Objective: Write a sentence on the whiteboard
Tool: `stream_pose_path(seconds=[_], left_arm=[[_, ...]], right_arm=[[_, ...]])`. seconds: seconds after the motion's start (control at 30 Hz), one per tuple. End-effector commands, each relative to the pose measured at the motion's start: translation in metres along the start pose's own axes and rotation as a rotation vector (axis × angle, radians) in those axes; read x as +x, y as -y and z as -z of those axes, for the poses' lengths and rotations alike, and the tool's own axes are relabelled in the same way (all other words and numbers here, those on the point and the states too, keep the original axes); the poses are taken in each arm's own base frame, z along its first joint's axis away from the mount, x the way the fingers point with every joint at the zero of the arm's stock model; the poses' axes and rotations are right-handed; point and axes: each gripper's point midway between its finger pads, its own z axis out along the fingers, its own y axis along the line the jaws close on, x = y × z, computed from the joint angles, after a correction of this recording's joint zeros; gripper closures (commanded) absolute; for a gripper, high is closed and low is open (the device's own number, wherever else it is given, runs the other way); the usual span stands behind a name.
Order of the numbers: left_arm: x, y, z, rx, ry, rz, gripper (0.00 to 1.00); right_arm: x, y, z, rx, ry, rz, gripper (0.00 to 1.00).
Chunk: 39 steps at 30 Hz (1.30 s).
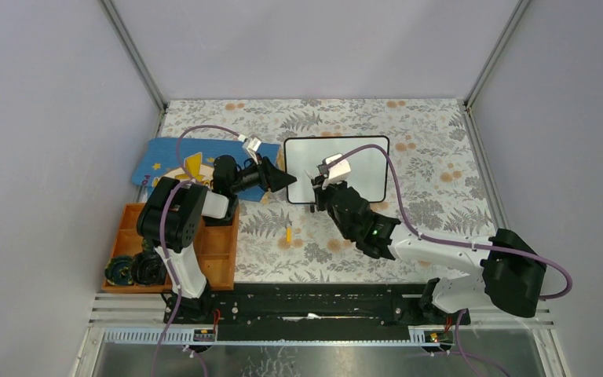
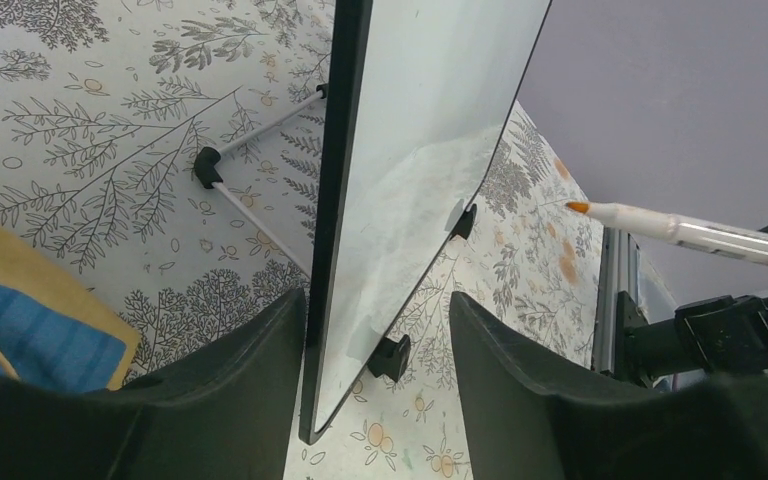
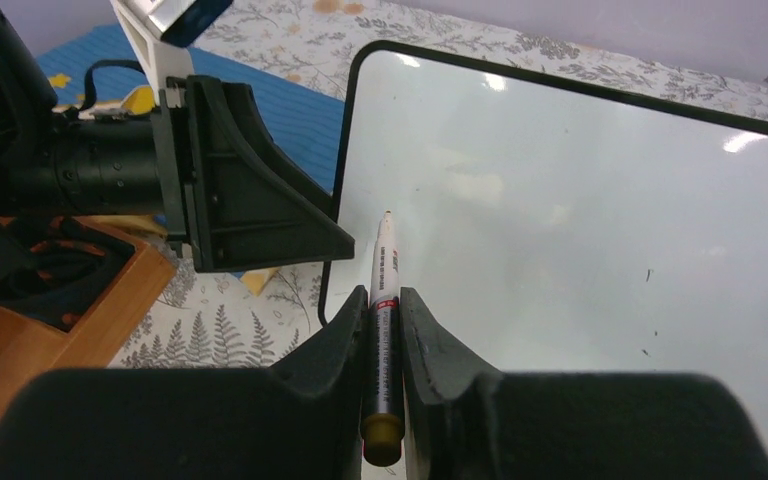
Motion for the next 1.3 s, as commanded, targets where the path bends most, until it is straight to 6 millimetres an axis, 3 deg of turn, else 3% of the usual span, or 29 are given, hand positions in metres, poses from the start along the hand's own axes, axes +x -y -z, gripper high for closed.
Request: stream_pose_path(seconds=[0.0, 0.67, 1.27], left_arm=[[0.004, -0.009, 0.000, -0.021, 0.007, -0.028, 0.41], [0.014, -0.022, 0.001, -0.063, 0.003, -0.030, 0.65], [0.016, -0.025, 0.002, -0.078, 0.004, -0.036, 0.76]], right_arm=[[-0.046, -0.010, -0.006, -0.007, 0.122, -0.061, 1.00], [-0.041, -0.016, -0.016, -0.015, 0.125, -0.040, 1.00], [-0.043, -0.012, -0.037, 0.025, 0.156, -0.048, 1.00]])
